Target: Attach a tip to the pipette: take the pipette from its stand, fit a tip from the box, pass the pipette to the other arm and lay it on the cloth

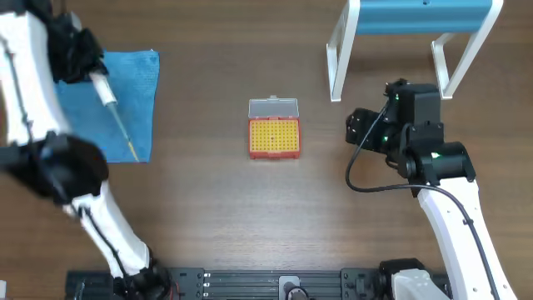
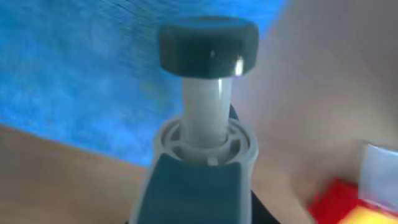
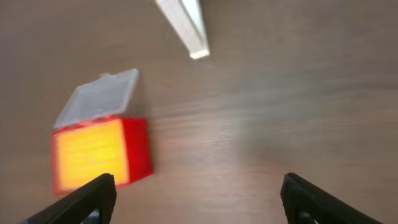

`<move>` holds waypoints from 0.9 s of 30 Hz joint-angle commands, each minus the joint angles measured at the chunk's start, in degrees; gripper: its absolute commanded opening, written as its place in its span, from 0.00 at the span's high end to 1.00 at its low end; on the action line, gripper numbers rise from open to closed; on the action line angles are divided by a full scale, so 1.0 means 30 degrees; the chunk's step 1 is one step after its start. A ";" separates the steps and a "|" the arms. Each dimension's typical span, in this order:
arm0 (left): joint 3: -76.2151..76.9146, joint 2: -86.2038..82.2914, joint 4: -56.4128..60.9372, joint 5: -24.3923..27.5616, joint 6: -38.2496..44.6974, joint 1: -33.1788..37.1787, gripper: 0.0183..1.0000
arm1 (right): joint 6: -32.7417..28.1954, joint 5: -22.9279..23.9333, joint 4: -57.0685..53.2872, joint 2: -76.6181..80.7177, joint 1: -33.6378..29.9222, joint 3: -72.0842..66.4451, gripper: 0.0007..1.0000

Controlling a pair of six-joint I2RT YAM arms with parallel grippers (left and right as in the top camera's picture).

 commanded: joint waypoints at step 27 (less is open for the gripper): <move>0.0969 0.7344 0.6914 -0.3847 0.9005 0.1042 0.99 | 0.8262 0.3096 -0.1290 0.0721 0.4554 0.0197 0.14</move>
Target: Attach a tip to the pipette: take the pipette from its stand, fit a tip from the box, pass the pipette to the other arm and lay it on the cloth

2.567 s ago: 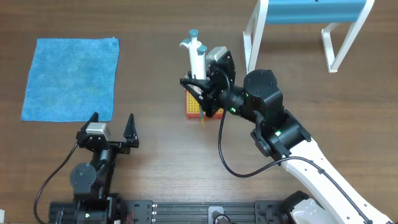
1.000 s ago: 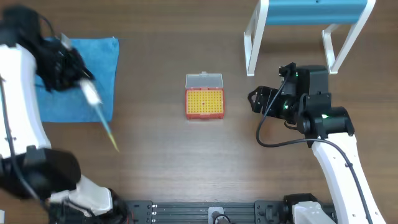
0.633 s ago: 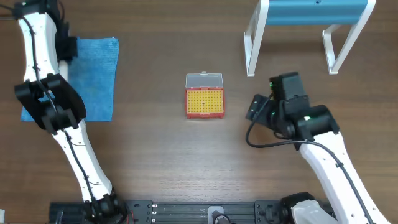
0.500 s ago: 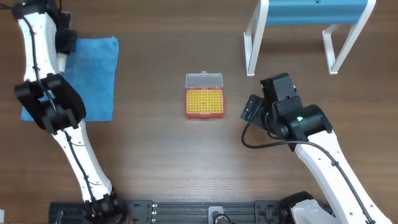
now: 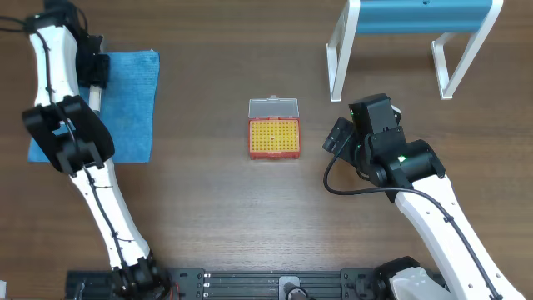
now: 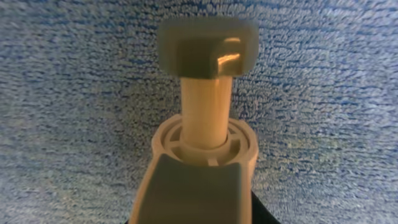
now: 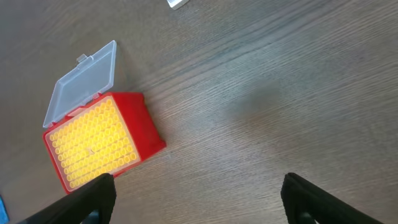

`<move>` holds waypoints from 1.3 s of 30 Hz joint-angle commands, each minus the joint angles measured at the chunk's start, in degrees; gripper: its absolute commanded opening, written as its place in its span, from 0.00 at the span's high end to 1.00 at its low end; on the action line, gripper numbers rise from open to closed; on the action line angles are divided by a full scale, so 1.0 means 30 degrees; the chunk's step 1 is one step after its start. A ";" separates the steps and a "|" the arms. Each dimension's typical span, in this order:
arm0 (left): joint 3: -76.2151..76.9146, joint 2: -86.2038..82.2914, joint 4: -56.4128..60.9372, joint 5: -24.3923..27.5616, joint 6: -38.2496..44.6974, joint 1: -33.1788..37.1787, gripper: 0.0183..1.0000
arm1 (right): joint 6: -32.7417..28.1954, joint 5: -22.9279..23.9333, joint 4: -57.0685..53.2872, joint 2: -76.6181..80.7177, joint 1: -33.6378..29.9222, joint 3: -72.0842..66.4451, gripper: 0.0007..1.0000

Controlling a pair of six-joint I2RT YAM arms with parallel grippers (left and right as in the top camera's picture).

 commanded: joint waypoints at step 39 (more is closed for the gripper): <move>-4.6621 -4.9994 2.6585 -0.0022 -0.9719 -0.5923 0.07 | -1.6232 0.4656 -0.2652 -2.0881 0.0131 -0.9989 0.02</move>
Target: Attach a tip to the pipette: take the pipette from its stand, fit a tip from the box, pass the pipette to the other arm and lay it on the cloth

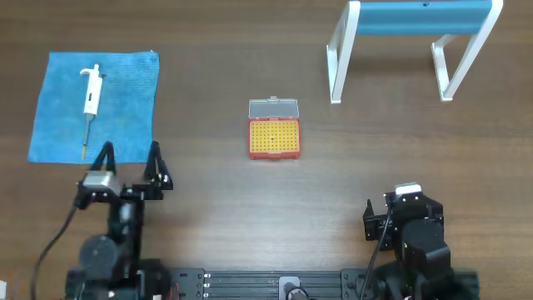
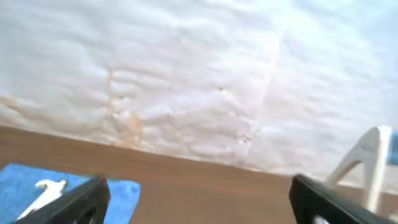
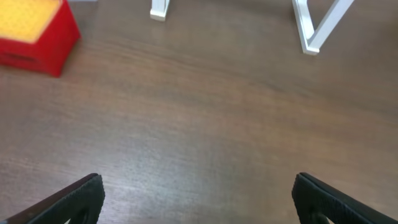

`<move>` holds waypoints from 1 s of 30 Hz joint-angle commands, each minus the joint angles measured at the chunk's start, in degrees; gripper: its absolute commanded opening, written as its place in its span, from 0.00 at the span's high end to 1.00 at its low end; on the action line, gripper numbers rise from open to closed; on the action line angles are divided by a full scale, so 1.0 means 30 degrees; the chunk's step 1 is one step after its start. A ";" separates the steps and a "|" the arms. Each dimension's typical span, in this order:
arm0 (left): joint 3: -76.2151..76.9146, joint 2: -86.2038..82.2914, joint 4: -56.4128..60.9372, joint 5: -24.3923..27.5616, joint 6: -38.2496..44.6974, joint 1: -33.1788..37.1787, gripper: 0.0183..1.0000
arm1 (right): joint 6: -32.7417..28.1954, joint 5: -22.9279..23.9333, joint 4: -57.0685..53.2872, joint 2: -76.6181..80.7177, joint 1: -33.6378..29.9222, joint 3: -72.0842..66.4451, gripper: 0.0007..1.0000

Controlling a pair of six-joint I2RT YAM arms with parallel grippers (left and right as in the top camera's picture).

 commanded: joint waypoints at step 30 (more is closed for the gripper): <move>-0.2200 -0.0270 -0.3002 -0.3366 0.0750 -0.0058 0.07 | 0.0087 -0.3643 1.7857 -0.2455 -0.5136 -0.8779 0.02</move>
